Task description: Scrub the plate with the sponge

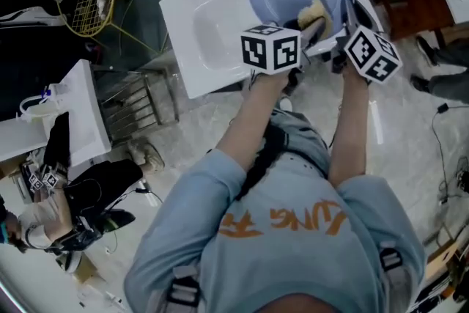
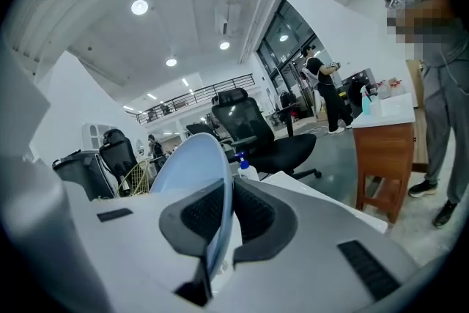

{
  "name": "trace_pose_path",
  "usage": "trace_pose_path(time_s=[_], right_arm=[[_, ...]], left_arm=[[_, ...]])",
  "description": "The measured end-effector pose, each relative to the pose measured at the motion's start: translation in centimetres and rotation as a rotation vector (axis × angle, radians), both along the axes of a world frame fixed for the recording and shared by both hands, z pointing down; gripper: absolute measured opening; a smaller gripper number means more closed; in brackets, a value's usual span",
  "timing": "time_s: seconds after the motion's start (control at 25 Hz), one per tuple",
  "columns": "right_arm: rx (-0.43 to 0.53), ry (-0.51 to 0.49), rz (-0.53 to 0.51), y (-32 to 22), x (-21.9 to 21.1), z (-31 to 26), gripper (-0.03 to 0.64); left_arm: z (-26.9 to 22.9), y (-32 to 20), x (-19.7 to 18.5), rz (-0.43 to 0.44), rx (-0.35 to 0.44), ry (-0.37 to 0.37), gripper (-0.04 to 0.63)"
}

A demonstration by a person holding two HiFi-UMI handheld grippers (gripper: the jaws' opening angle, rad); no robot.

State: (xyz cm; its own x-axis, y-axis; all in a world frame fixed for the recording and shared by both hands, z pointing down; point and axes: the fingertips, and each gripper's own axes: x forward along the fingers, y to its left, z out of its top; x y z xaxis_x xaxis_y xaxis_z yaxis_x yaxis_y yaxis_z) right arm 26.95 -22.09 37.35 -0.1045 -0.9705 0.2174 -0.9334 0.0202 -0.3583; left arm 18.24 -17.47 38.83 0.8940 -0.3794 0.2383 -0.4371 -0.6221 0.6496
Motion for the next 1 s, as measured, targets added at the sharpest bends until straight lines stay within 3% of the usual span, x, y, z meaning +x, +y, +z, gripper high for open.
trace_pose_path(time_s=[0.2, 0.44, 0.72, 1.0], right_arm=[[0.0, -0.001, 0.007, 0.7, 0.5, 0.4, 0.021], [-0.001, -0.004, -0.007, 1.1, 0.0, 0.4, 0.021], [-0.031, -0.014, -0.025, 1.5, -0.6, 1.4, 0.023], [-0.033, -0.013, -0.057, 1.2, -2.2, 1.7, 0.023]], left_arm=[[1.8, 1.3, 1.2, 0.029, 0.016, -0.076, 0.049], [3.6, 1.4, -0.8, 0.001, 0.019, -0.137, 0.049], [6.1, 1.9, -4.5, -0.082, 0.002, -0.208, 0.049], [7.0, 0.6, -11.0, -0.22, 0.031, -0.32, 0.049]])
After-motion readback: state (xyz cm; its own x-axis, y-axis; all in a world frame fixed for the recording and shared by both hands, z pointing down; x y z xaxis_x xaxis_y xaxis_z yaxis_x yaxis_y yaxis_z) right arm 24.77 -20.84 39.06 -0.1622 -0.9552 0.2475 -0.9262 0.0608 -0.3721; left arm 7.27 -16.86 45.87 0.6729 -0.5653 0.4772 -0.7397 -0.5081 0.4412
